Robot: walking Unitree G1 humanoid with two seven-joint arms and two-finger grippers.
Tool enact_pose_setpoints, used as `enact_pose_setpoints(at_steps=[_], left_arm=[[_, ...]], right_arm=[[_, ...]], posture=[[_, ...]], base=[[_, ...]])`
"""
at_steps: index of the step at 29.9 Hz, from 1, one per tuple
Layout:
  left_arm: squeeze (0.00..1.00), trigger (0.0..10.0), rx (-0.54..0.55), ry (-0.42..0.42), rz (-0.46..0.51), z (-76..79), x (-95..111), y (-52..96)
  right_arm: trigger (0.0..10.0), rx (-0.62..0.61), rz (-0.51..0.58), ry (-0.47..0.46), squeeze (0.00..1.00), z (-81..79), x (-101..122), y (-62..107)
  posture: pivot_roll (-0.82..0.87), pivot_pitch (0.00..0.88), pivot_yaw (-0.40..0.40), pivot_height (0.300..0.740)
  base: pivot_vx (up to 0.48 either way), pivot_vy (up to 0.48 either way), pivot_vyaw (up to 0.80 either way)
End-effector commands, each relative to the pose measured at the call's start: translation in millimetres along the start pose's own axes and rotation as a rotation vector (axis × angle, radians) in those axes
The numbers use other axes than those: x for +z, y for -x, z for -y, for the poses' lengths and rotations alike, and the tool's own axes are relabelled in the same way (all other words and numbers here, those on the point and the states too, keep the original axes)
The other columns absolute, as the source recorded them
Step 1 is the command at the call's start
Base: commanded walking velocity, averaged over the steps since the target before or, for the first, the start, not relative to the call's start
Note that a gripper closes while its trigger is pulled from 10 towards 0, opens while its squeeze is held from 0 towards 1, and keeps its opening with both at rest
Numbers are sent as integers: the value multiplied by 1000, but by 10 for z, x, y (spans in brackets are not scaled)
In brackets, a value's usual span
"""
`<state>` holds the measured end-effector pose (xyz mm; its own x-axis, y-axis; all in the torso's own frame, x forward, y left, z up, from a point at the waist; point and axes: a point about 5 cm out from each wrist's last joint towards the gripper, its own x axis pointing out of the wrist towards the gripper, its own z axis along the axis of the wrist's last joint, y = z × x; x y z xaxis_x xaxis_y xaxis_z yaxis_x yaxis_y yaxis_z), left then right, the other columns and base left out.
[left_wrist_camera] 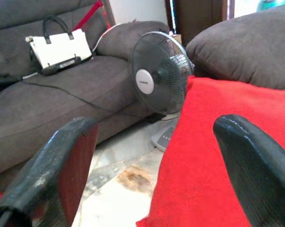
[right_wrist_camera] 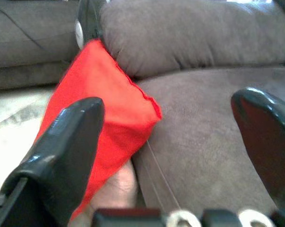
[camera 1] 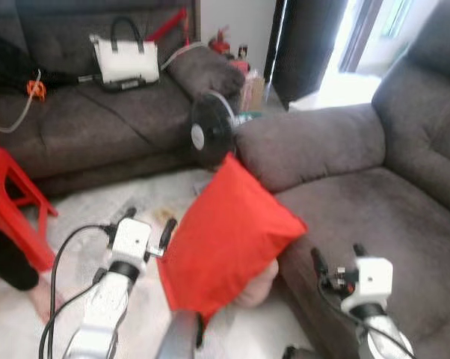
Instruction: Move the pillow to the sofa from floor
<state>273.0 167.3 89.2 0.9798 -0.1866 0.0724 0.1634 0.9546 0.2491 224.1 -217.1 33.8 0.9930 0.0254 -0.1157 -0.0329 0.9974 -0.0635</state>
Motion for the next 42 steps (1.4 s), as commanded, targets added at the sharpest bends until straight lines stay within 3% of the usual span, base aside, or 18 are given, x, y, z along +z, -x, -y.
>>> enact_pose_setpoints(at_steps=[1, 22, 35, 42], left_arm=[[0, 10000, -7, -26, 19, -8, 46, -23], [0, 10000, -11, -15, 9, 15, 19, -18], [0, 10000, -23, -23, 1, 25, 12, -15], [0, 10000, -27, -19, -3, 30, 6, -14]], right_arm=[[10000, 0, 25, 0, 0, 2, 62, -38], [10000, 11, 10, 4, 0, 0, 43, -45], [10000, 11, 2, 13, 0, 3, 23, -30], [10000, 5, 4, 4, 0, 12, 26, -29]], posture=[[116, 0, -63, 587], [114, 0, -65, 587], [113, 0, -59, 587], [113, 0, -59, 587]], base=[[0, 0, 800], [0, 0, 76], [0, 0, 734], [0, 0, 0]])
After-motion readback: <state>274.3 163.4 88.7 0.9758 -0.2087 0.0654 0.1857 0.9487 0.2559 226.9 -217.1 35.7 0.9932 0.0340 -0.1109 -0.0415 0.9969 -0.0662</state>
